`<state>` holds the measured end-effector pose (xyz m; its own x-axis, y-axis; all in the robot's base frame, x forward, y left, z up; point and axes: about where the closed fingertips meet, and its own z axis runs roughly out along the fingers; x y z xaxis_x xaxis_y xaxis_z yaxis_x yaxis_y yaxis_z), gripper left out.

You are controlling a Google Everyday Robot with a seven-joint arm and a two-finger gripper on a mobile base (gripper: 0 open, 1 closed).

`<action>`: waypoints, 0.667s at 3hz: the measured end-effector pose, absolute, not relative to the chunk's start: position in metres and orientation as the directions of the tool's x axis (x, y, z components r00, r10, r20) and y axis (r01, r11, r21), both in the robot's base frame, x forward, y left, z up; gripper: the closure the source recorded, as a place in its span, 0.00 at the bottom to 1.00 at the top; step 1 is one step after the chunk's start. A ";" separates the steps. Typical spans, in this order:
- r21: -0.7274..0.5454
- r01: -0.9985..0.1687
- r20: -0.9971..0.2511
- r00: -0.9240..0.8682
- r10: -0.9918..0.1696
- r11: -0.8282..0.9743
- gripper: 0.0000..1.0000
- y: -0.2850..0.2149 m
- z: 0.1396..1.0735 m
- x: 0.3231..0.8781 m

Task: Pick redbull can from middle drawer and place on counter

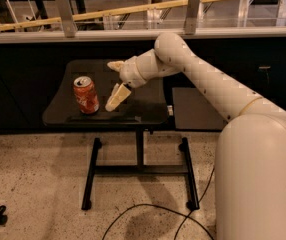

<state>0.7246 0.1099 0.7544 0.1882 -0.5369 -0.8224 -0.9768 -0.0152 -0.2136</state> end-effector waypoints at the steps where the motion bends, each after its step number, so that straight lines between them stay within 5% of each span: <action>1: -0.207 -0.978 -0.880 0.174 -0.442 0.027 0.00 0.133 0.752 0.726; 2: -0.200 -0.979 -0.926 0.176 -0.334 0.037 0.00 0.161 0.758 0.726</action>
Offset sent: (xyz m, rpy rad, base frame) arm 0.0056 0.0672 0.0111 0.3559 0.0093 -0.0086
